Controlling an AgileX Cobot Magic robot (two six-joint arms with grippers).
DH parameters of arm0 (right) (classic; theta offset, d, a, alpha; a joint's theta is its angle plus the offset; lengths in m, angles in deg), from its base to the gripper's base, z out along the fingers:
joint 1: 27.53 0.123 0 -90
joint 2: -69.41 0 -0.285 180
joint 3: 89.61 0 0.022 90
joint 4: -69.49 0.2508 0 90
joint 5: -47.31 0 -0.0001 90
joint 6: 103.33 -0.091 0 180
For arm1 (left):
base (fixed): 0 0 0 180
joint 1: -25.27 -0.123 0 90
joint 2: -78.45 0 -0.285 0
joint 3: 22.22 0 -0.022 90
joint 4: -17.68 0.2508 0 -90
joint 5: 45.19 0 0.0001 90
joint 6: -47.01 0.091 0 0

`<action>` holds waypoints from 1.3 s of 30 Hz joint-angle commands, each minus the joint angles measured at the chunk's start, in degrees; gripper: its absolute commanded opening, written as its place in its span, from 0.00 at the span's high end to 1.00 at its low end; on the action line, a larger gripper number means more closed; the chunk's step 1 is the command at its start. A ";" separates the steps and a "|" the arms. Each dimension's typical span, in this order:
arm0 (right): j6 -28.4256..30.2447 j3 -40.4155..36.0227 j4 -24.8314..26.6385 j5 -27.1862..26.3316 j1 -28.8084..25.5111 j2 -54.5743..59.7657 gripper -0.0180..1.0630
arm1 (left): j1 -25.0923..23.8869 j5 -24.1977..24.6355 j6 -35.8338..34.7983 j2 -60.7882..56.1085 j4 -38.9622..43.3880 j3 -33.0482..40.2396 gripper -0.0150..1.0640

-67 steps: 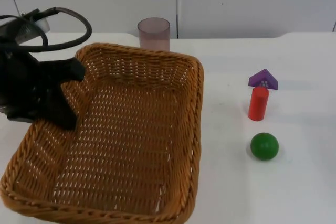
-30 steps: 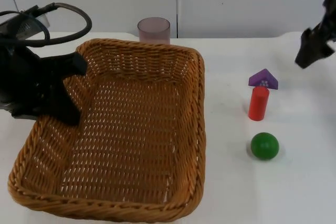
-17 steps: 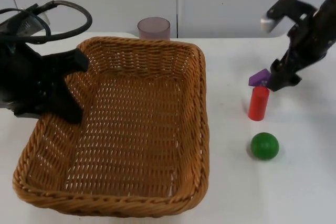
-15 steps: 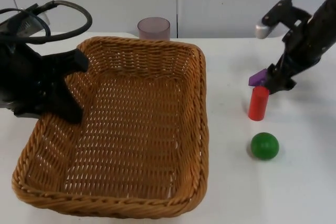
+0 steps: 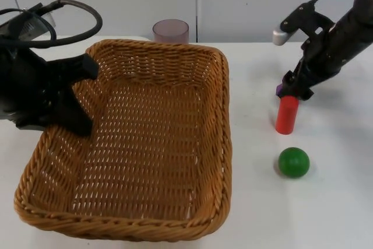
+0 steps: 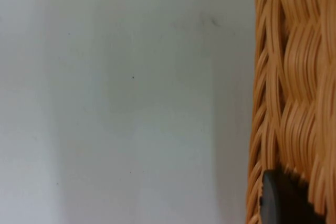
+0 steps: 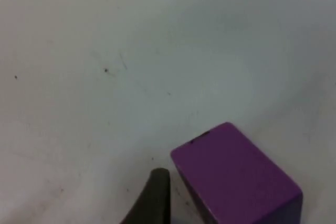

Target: Pick up the basket with the left hand and place the triangular block into the basket with the right hand.

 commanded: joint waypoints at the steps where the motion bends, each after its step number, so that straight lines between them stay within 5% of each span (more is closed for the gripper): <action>1: 0.94 -0.12 -0.88 2.18 0.42 1.06 0.24 | -0.16 -0.02 0.15 -0.87 -2.04 0.09 0.99; 3: 0.94 -0.12 -0.88 2.52 0.42 1.06 0.29 | -0.16 -0.02 0.15 -0.87 -2.04 0.09 0.99; 5: 0.94 -0.12 -0.88 3.10 0.42 1.06 0.50 | -0.16 -0.02 0.15 -0.87 -2.04 0.09 0.99; 6: 0.94 -0.12 -0.88 3.10 0.42 1.06 0.50 | -0.16 -0.02 0.15 -0.87 -2.04 0.09 0.99; 10: 0.94 -0.12 -1.15 4.08 0.42 -0.43 0.98 | -0.16 -0.02 0.15 -0.87 -2.04 0.09 0.99; 16: -0.44 -0.12 -2.15 11.99 0.30 -9.02 0.98 | -0.16 0.09 0.15 -0.87 -2.04 0.09 0.99; 20: -8.55 -0.12 -2.97 18.40 0.30 -19.00 0.98 | -0.16 0.18 0.15 -0.87 -2.04 0.09 0.99; 39: -27.96 -0.12 -4.94 31.63 2.74 -34.13 0.98 | -0.16 -0.27 1.86 -0.87 -1.90 0.09 0.99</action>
